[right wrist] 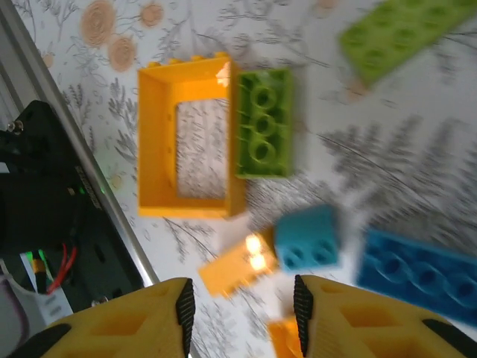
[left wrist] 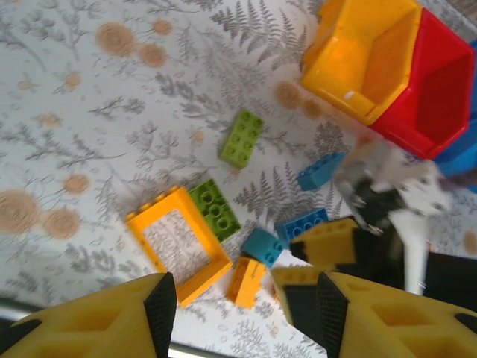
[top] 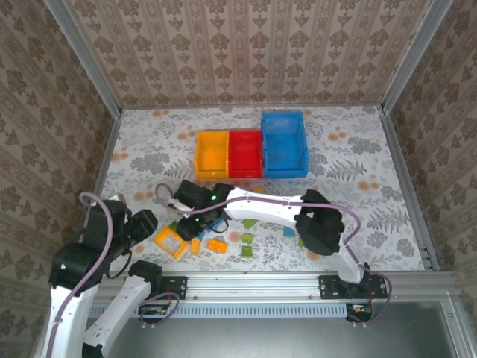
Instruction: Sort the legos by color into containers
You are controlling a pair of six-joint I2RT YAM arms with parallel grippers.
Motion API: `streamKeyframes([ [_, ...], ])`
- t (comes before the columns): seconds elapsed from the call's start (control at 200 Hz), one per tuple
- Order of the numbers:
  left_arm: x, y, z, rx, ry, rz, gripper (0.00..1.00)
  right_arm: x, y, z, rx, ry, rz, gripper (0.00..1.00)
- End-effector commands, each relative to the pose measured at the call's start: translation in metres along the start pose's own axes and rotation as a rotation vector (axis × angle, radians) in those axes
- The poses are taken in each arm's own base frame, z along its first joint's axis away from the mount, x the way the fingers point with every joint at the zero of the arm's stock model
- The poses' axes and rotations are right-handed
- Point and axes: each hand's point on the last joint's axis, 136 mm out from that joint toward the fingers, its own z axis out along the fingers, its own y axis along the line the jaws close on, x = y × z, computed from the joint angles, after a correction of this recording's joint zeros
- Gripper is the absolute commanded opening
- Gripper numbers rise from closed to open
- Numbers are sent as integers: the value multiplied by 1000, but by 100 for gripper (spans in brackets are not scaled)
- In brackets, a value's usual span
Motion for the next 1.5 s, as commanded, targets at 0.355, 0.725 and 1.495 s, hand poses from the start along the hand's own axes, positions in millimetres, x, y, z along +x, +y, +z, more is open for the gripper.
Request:
streamKeyframes([
  [0.355, 19, 26, -31, -18, 5, 6, 56, 12, -6, 48, 46, 153, 150, 35],
  [0.725, 19, 25, -35, -9, -2, 22, 57, 17, -5, 62, 48, 189, 185, 33],
  [1.495, 18, 22, -28, -3, 1, 22, 57, 8, -10, 74, 82, 209, 173, 14],
])
